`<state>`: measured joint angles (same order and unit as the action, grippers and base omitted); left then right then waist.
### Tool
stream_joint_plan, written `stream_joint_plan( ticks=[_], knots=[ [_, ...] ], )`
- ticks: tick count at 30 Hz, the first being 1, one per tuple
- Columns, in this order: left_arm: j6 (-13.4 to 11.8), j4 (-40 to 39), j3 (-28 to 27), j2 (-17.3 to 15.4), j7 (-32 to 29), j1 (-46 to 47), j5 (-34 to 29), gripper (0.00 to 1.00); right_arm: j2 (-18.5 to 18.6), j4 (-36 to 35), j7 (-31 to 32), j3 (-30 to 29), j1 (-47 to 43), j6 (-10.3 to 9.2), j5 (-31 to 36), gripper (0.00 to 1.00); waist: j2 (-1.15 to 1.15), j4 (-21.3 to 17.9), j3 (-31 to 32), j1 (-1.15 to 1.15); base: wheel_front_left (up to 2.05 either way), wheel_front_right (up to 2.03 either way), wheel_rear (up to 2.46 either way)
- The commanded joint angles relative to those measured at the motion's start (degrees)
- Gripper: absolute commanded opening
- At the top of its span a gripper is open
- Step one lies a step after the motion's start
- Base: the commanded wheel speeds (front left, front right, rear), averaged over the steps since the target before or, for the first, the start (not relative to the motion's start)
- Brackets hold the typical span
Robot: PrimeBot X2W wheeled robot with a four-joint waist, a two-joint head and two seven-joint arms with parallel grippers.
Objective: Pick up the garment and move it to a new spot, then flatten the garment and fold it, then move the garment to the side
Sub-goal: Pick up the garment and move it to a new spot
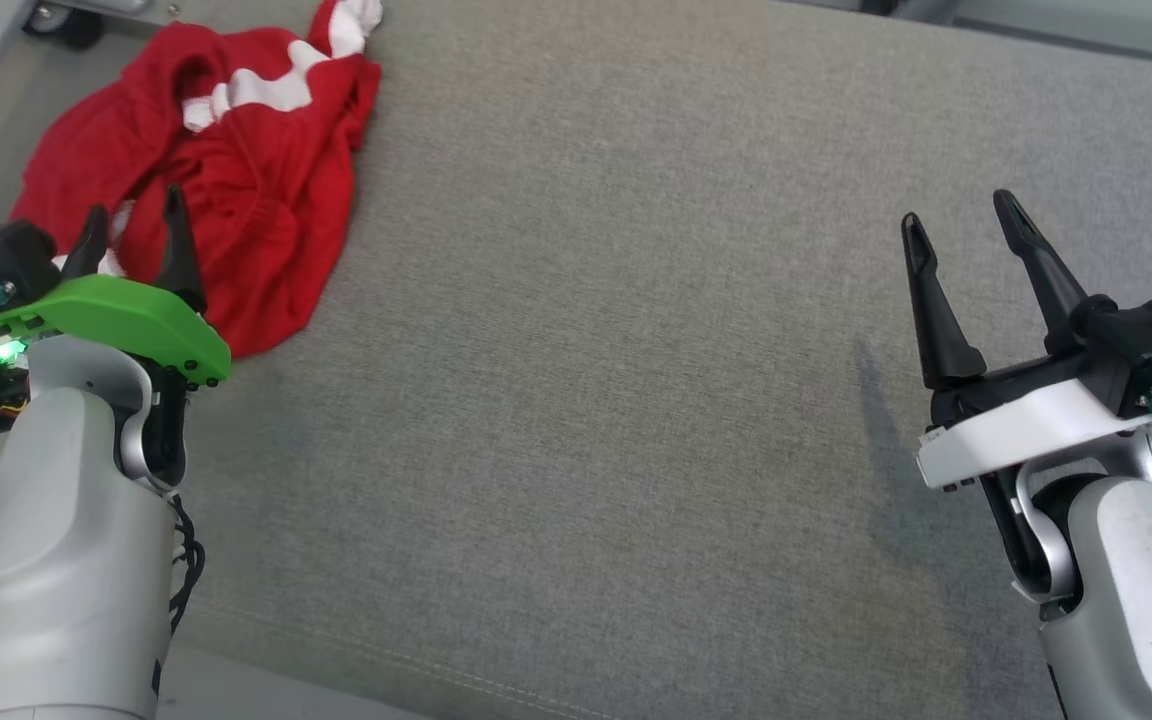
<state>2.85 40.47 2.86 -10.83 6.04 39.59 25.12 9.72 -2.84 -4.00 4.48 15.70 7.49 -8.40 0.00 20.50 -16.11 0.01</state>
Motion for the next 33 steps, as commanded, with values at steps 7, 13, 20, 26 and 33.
stream_joint_plan(
  ticks=[7, 13, 20, 26, 33],
  knots=[
    [3.6, 14.4, 0.6, -0.7, -1.0, 8.6, 3.1, 1.0, 0.9, -2.0, 0.5, 0.6, 3.1, 0.0, 0.6, 1.0, 0.0, -7.8, -12.0, -0.01, 0.0, 0.0, 0.0],
    [4.3, 21.1, 1.1, -2.0, 1.0, 11.8, 4.3, 1.0, 0.8, -1.7, 0.2, 0.9, 4.2, 0.0, 0.6, 1.0, 0.0, -8.5, -13.5, -0.01, 0.0, 0.0, 0.0],
    [2.8, 23.2, 1.9, -4.4, 8.2, 14.7, 1.9, 0.0, -0.3, 0.4, -0.6, -0.1, 3.5, 0.0, 0.8, 1.0, 0.0, -7.6, -11.4, -0.01, 0.0, 0.0, 0.0],
    [-0.1, 13.5, 0.4, -6.7, 9.1, 12.8, -0.8, 0.0, -1.5, 2.4, -2.0, -0.8, 1.9, 0.0, 0.1, 1.0, 0.0, -7.1, -6.2, -0.01, 0.0, 0.0, 0.0],
    [-2.4, -1.4, -1.3, -8.2, 9.1, 7.3, -4.4, 0.0, -2.9, 4.5, -3.8, -2.1, -0.3, 0.0, -0.2, 1.0, 0.0, -7.9, 0.0, -0.01, 0.0, 0.0, 0.0]
  ],
)
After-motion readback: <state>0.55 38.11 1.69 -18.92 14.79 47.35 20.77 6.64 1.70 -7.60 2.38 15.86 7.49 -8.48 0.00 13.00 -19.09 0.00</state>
